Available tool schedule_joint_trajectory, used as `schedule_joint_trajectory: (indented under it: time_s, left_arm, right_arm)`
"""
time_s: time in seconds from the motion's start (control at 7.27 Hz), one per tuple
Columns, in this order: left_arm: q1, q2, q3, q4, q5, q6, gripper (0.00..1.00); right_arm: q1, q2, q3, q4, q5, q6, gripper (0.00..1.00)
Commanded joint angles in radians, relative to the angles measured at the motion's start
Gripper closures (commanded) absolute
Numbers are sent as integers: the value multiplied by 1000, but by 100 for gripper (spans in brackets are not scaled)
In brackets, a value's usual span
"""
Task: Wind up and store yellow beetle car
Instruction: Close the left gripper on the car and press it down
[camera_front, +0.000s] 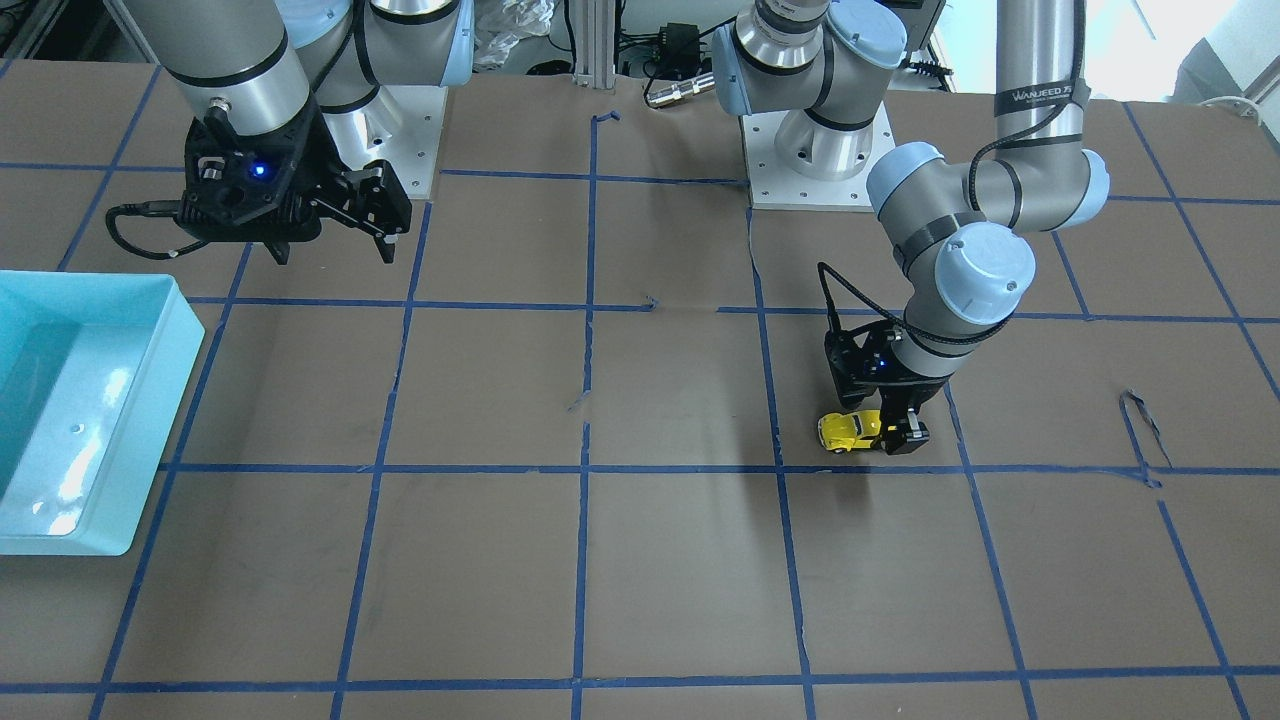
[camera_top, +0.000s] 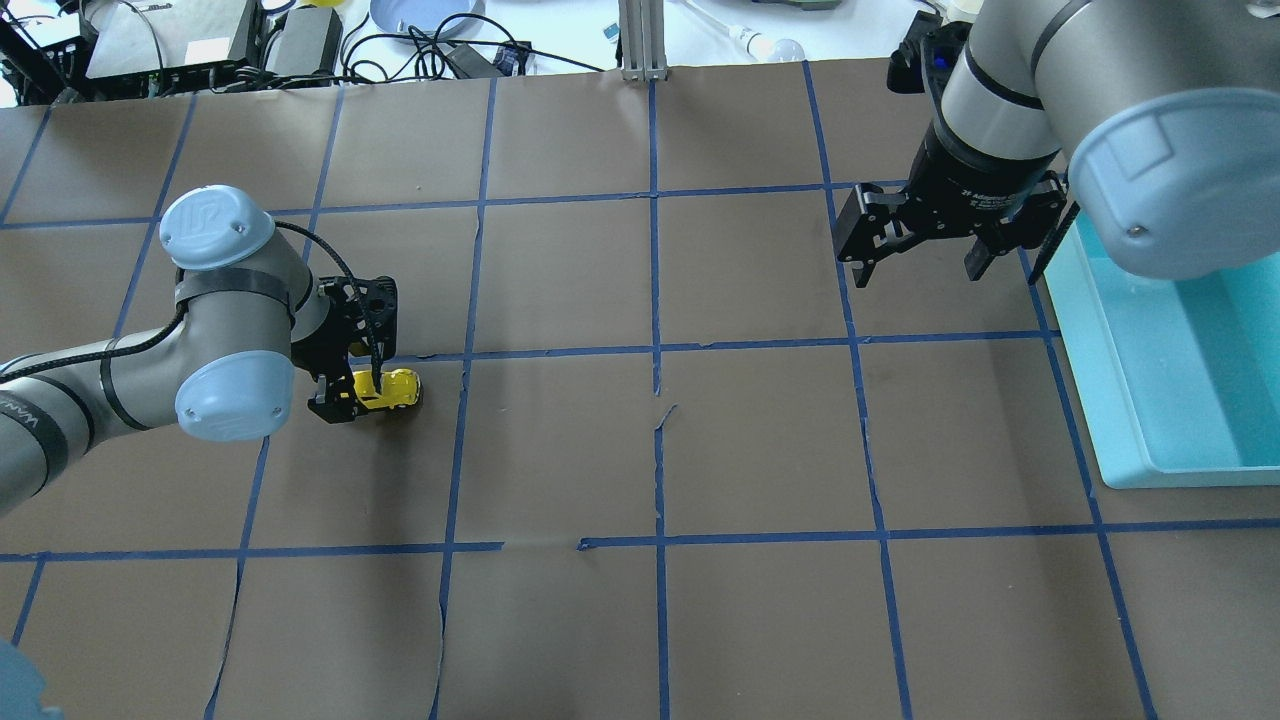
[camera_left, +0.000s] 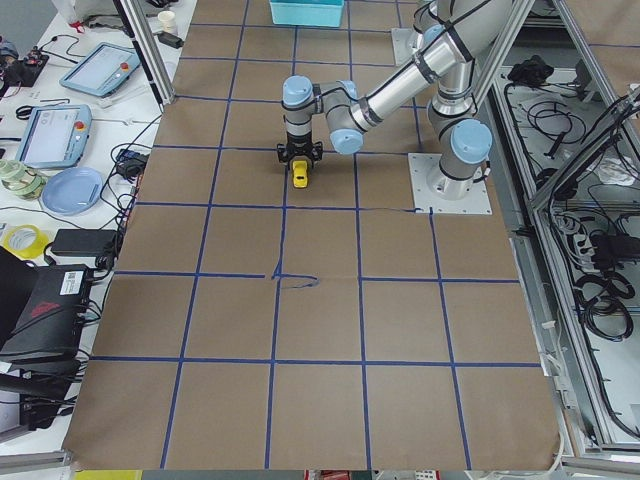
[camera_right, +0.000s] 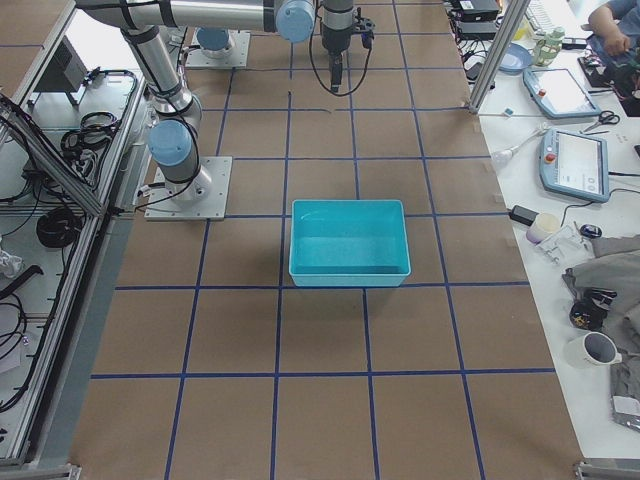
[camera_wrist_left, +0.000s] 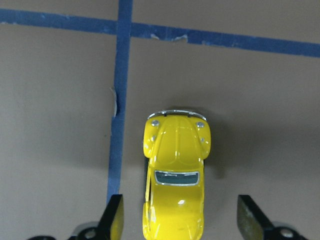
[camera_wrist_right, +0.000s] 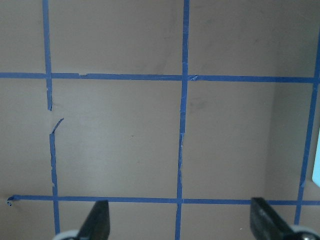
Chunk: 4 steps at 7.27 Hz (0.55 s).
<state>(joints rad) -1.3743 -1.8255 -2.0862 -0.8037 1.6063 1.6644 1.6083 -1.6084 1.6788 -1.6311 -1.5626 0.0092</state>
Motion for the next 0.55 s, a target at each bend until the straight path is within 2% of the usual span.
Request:
schedule_joint_trajectory:
  time_s: [0.0,0.41]
  left_arm:
    - [1,-9,1,11,-11,0,33]
    - [9,-47,2,70,-11,5,36]
  right_arm:
    - [-1,-1,-1,2,-2,0,0]
    - [-1,-2,-1,4,-2,0,0]
